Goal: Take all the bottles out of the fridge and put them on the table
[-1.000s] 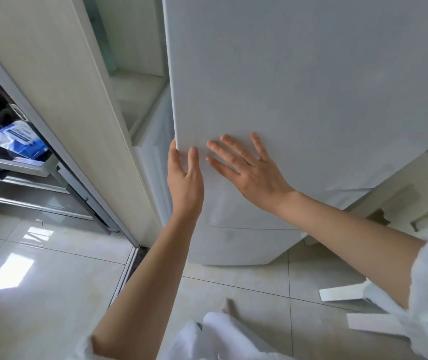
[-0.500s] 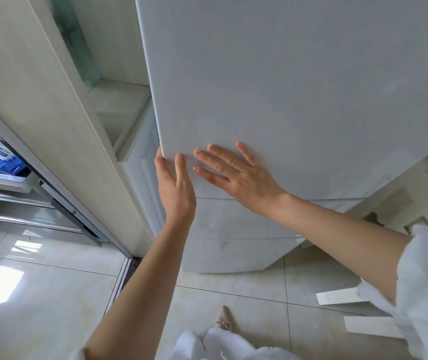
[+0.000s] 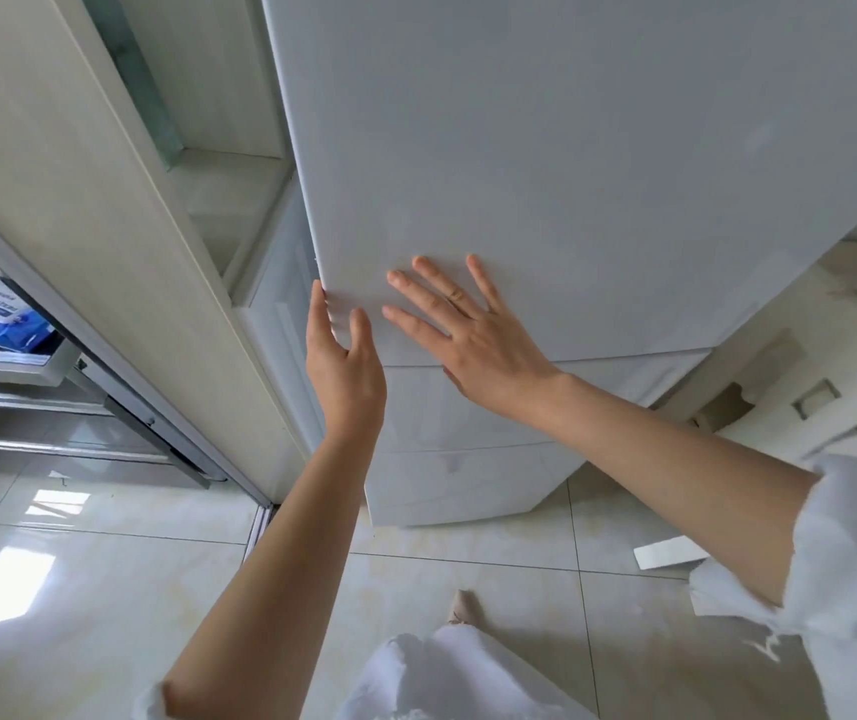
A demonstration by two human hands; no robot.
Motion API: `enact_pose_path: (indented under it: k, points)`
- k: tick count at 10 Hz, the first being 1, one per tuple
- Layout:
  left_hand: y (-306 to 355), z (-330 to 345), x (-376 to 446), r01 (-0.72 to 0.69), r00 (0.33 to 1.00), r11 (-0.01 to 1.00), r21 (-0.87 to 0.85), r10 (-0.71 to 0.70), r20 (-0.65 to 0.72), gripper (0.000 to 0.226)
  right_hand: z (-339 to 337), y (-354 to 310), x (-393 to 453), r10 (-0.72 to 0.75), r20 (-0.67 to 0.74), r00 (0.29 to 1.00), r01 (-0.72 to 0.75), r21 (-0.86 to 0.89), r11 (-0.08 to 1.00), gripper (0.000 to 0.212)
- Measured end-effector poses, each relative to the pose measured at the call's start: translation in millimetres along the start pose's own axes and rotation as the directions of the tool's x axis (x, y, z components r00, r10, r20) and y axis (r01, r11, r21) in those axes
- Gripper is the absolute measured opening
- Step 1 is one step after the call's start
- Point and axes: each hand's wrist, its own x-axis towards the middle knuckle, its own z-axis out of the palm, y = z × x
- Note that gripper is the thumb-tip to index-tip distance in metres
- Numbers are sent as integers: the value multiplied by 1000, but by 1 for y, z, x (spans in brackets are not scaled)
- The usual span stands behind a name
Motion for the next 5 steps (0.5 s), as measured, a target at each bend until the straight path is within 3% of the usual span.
enact_pose_path:
  k: [2, 3, 5]
  points:
    - [1, -13, -26, 34, 999, 999, -8, -34, 19, 47, -24, -10, -34, 207, 141, 968, -240, 286, 928, 64]
    - [4, -18, -42, 28, 999, 999, 46, -30, 41, 43, -30, -11, -52, 257, 234, 937, -325, 321, 890, 60]
    - [-4, -33, -78, -25, 999, 990, 141, 31, -38, 32, -44, -21, -99, 295, 244, 924, -372, 385, 845, 56]
